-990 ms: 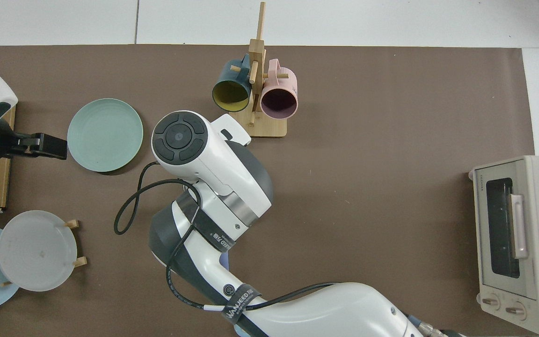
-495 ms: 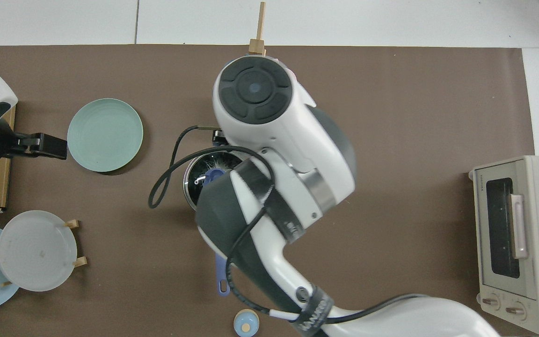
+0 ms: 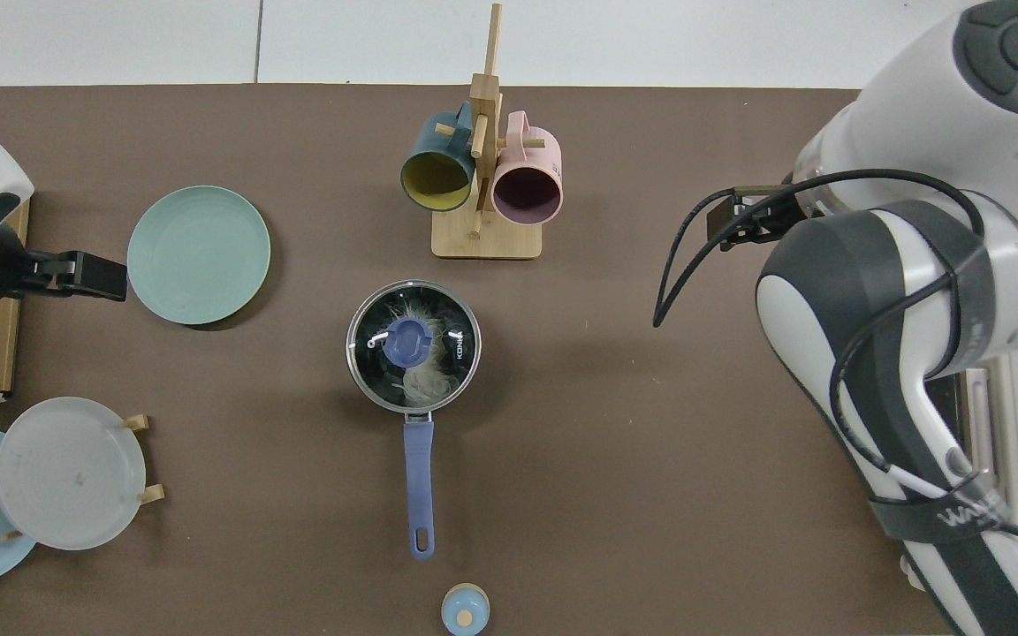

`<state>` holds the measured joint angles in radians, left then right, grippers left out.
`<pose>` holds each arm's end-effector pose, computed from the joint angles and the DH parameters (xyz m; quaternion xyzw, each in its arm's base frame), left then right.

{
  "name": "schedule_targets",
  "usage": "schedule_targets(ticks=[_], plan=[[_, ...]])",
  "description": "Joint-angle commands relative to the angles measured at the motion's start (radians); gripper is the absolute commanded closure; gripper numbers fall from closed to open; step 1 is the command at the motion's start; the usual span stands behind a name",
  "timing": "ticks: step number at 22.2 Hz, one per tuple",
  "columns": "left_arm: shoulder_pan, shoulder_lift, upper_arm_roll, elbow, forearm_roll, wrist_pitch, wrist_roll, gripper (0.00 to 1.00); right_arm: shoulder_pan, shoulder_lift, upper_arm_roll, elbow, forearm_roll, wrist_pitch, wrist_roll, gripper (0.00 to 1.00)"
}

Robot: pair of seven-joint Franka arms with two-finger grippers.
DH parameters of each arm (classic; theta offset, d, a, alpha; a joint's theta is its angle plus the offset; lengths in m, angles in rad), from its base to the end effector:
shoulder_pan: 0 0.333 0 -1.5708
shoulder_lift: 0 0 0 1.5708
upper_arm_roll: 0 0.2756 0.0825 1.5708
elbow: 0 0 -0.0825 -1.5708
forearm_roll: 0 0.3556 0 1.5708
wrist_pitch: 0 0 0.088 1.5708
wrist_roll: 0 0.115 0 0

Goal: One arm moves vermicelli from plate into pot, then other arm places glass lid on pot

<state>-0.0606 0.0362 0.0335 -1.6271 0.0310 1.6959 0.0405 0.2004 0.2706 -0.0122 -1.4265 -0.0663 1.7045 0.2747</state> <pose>0.5457 -0.0119 0.5427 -0.9991 0.0355 -0.0162 0.0161 0.5956 0.1074 0.4995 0.9986 -0.0387 0.0115 0.0327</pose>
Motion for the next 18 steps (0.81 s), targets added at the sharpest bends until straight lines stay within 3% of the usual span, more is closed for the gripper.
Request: schedule_targets(ticks=[1, 5, 9, 18], plan=[[-0.001, -0.016, 0.002, -0.011, -0.005, -0.002, 0.004, 0.0, -0.093, -0.163, 0.02, -0.328, -0.017, 0.231, -0.066, 0.01], [-0.001, -0.016, 0.002, -0.01, -0.005, -0.002, 0.004, 0.0, -0.156, -0.234, 0.021, -0.489, -0.015, 0.395, -0.126, 0.01], [-0.001, -0.016, 0.002, -0.011, -0.005, -0.002, 0.004, 0.0, -0.2, -0.215, 0.021, -0.457, -0.013, 0.391, -0.167, 0.01], [-0.001, -0.016, 0.002, -0.011, -0.005, -0.002, 0.004, 0.0, -0.204, -0.208, 0.023, -0.381, 0.02, 0.253, -0.213, 0.01]])
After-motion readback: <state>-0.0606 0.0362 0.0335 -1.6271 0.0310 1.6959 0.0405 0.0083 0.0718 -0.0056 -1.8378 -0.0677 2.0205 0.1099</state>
